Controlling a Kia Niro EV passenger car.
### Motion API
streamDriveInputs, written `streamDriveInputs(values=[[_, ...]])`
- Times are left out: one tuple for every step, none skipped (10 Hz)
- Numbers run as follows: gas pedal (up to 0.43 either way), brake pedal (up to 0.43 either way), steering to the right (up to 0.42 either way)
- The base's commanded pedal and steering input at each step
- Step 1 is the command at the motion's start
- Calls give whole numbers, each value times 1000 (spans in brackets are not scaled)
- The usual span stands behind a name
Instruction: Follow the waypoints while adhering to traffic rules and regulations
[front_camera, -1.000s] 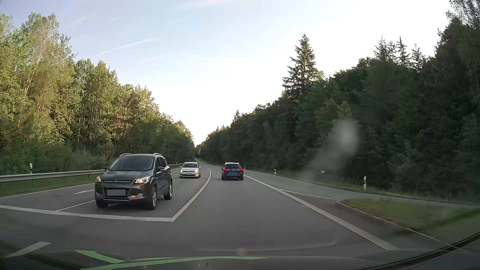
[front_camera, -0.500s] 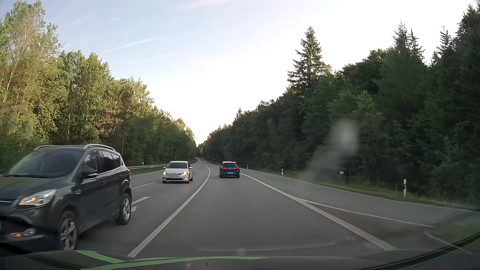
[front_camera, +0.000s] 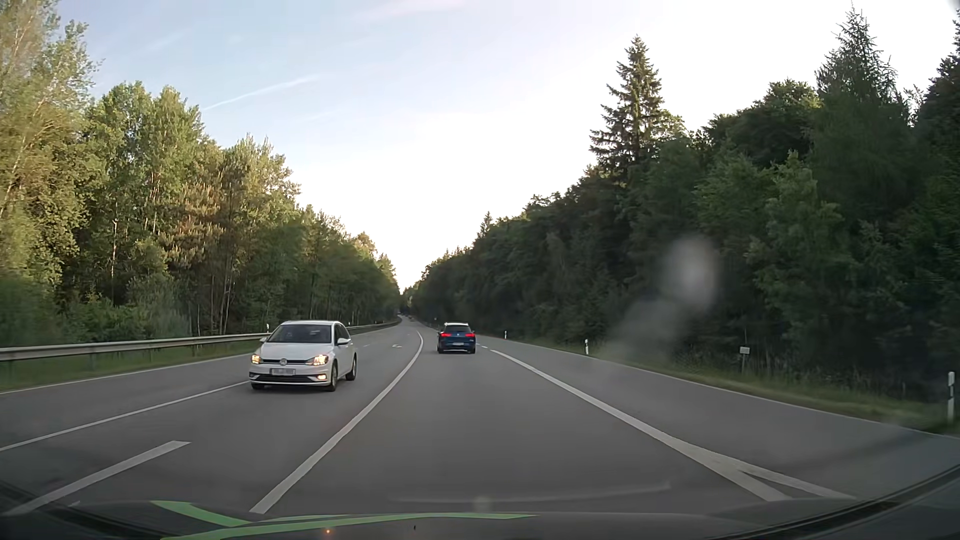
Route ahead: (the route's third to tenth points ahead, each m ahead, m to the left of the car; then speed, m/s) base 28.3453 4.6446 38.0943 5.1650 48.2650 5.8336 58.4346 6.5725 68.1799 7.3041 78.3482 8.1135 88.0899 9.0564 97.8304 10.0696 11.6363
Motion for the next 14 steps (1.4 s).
streamDriveInputs(values=[[260,0,-13],[260,0,-13],[260,0,-12],[260,0,-12],[260,0,-12],[260,0,-12],[260,0,-12],[260,0,-12],[260,0,-12],[260,0,-12],[260,0,-12],[260,0,-12],[260,0,-12],[260,0,-11]])
